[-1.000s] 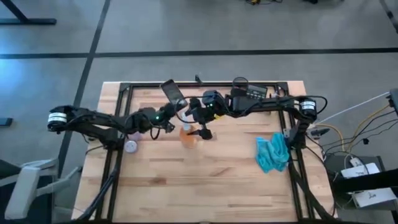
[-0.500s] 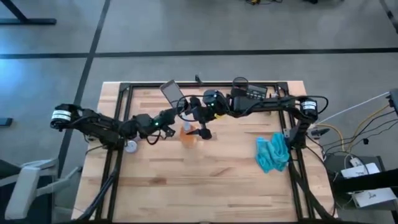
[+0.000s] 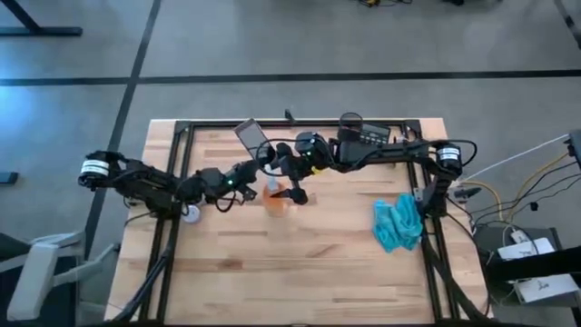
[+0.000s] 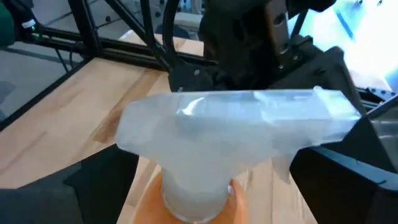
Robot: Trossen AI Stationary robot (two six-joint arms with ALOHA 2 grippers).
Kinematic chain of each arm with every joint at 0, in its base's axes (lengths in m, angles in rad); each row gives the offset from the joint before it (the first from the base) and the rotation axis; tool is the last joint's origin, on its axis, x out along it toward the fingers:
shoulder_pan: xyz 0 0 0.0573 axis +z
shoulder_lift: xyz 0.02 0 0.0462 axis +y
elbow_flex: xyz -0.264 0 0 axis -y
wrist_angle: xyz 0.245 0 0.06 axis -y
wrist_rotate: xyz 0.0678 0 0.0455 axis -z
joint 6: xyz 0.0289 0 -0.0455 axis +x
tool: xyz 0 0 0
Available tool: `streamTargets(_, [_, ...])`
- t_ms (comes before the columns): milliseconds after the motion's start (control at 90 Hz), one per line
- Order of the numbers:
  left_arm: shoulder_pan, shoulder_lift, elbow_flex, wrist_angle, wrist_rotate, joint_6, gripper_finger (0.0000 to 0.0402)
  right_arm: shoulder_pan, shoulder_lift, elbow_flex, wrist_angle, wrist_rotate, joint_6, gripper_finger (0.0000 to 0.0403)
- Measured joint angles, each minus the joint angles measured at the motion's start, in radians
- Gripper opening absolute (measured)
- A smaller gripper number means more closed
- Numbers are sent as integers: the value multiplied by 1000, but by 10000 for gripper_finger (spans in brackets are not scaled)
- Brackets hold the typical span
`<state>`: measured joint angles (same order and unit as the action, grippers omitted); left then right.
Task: Apply microfiber cloth
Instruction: Spray the cellphone with the spray bottle
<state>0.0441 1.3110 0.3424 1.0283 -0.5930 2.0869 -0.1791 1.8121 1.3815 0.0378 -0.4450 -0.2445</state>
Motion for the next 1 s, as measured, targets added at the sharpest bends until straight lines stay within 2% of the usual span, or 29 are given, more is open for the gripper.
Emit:
streamTargets(122, [7, -4, 0, 6, 21, -6, 7, 0, -3, 0, 5, 1, 10, 328])
streamTargets(400, [15, -7, 6, 39, 85, 0, 7, 5, -3, 0, -21, -9, 50, 192])
streamTargets(489, [15, -8, 19, 43, 95, 19, 7, 7, -3, 0, -27, -7, 55, 162])
streamTargets(700, [15, -9, 35, 91, 58, 26, 7, 6, -5, 0, -36, 4, 32, 168])
streamTargets(1000, [33, -10, 19, 75, -28, -120, 7, 2, -41, -1, -66, 9, 5, 344])
